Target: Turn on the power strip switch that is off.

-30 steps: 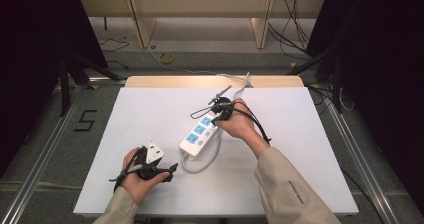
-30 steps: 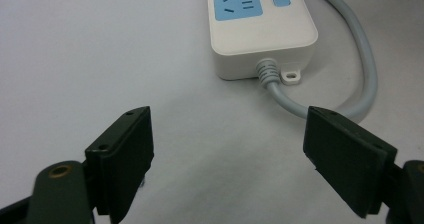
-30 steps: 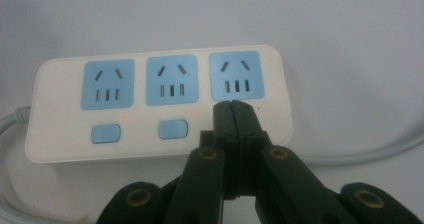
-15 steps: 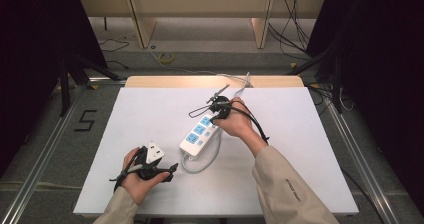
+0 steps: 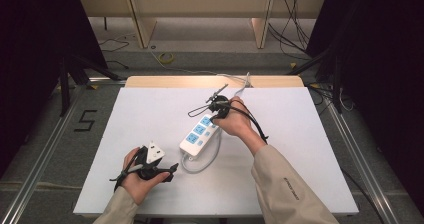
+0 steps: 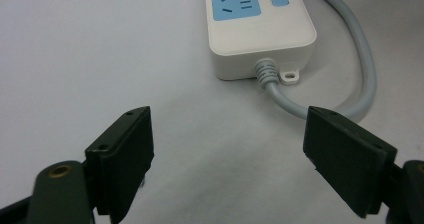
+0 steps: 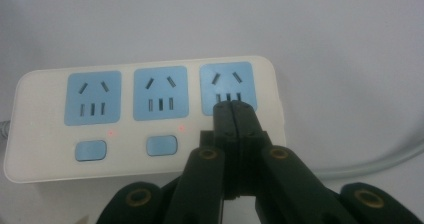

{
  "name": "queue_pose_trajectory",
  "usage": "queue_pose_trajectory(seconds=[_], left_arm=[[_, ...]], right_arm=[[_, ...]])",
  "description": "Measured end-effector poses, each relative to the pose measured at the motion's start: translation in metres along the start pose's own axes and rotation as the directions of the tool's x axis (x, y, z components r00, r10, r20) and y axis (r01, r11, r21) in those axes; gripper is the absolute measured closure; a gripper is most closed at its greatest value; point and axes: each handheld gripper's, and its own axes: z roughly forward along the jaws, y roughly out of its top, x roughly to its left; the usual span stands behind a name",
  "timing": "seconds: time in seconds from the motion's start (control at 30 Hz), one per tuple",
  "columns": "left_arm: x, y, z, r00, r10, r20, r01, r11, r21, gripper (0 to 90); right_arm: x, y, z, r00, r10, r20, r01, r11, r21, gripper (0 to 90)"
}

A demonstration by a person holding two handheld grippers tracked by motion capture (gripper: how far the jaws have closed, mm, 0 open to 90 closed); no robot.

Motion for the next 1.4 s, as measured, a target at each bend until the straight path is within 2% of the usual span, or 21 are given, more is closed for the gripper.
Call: queue_pose_trajectory(seconds=[0.53,0.73,0.83,0.93,1.4], left_arm=[[0.0,0.0,0.0,1.0,0.001,0.001,-0.001,1.0,0.001,20.0],[-0.001,0.0,0.0,1.0,-0.002,0.003,0.002,1.0,0.0,20.0],[0.0,0.0,0.0,1.0,0.0,0.001,0.0,1.0,-0.001,20.0],[-0.001,0.0,0.0,1.0,-0.001,0.002,0.001,1.0,-0.003,20.0],[-0.001,0.0,0.0,1.0,-0.001,0.003,0.001,1.0,-0.003,20.0]], right_arm=[[-0.001,0.0,0.006,0.9999,0.013,0.003,-0.013,1.0,0.014,90.0],[-0.001,0.0,0.01,1.0,0.001,0.005,-0.001,1.0,0.017,90.0],[-0.001,0.0,0.011,0.9998,0.02,0.004,-0.02,0.999,0.024,90.0],[-0.002,0.0,0.012,0.9999,0.014,0.004,-0.014,1.0,0.022,90.0],[-0.004,0.001,0.012,0.9998,0.017,0.011,-0.017,0.999,0.029,90.0]])
